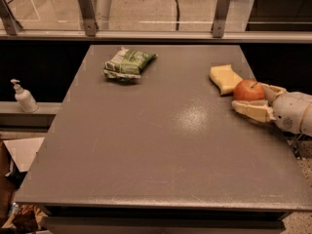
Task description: Move apple near sponge
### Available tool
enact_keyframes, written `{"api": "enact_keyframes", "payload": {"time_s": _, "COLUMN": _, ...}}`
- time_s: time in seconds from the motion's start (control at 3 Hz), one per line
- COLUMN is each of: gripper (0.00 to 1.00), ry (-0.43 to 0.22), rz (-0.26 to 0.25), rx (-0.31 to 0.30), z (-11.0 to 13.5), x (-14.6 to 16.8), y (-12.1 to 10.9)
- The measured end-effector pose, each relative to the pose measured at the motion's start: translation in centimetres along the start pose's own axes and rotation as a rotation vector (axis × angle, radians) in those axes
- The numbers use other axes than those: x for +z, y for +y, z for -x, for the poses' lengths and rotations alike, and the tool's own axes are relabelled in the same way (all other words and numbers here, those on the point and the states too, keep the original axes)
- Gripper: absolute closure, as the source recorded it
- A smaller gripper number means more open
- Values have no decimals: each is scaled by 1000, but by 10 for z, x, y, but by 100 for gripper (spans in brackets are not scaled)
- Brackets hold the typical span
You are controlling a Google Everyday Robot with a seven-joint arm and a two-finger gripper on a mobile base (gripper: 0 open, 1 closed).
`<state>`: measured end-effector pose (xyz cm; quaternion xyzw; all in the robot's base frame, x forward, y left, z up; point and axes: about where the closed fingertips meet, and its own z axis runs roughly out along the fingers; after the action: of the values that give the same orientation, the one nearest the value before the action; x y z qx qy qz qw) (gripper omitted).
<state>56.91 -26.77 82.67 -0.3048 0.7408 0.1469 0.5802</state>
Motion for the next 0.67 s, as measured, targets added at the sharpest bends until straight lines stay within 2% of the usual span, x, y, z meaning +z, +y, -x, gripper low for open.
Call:
{"api": "enact_keyframes", "payload": {"time_s": 0.33, "gripper": 0, "ry": 8, "rz": 9, "rx": 21, "z": -7, "x": -5, "y": -2}}
{"api": "enact_keyframes", "payload": {"time_s": 0.67, "gripper": 0, "ry": -1, "rz": 29, "rx": 36, "z": -9, "x": -16, "y": -3}}
